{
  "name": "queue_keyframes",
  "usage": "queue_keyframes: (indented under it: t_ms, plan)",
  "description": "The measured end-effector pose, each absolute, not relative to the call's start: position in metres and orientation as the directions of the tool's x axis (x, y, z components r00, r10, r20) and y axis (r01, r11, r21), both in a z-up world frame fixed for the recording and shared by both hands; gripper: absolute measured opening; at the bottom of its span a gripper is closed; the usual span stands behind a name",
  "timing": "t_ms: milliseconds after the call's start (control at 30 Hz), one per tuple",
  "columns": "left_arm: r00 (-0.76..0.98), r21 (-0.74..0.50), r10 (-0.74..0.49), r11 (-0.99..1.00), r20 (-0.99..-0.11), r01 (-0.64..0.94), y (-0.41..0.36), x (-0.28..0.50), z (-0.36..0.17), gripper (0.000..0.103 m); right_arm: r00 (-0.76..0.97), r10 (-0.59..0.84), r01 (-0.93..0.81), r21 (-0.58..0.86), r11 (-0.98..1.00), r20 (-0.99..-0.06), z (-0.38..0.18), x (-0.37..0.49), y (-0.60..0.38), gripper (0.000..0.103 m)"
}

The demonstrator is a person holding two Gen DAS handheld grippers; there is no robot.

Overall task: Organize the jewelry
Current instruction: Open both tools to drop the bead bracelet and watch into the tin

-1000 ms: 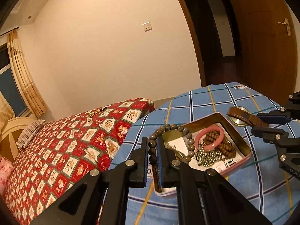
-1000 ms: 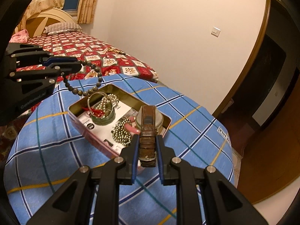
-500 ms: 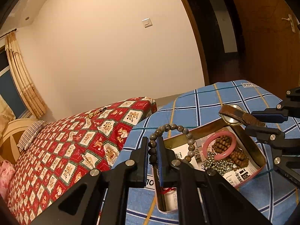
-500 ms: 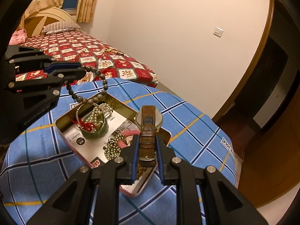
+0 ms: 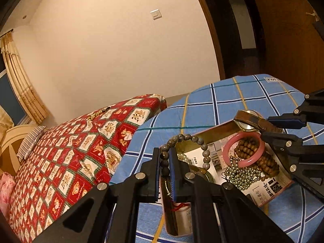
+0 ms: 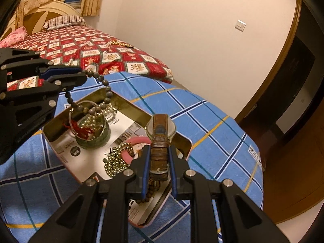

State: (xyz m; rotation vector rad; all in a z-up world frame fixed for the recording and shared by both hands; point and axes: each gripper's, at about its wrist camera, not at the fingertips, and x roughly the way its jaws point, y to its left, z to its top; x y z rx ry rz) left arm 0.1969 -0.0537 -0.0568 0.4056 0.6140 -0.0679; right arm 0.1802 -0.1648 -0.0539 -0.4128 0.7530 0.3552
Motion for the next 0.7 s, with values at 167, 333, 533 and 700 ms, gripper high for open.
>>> queue_keyframes:
  t_ms: [167,333,533,700]
  plan:
    - [0.811,0.349,0.052,0.917,-0.582,0.192,-0.056,0.201,-0.063,0.008,0.657,0.155,-0.454,-0.224,0.862,-0.737,-0.065,0.186,-0.166,0.019]
    - [0.804,0.358,0.050,0.911,-0.592,0.207,-0.059,0.200,-0.069,0.008,0.644,0.155,-0.455,-0.212,0.865,-0.750,-0.071,0.188,-0.168,0.019]
    - [0.800,0.368,0.084,0.913,-0.594,0.177,-0.059,0.198,-0.070,0.050,0.645,0.153,-0.452,-0.213,0.866,-0.749,-0.070,0.184,-0.171,0.047]
    - [0.831,0.377,0.087,0.913,-0.550,0.154,-0.057,0.186,-0.059,0.077,0.655,0.137,-0.444,-0.231,0.866,-0.743,-0.067,0.178,-0.174,0.052]
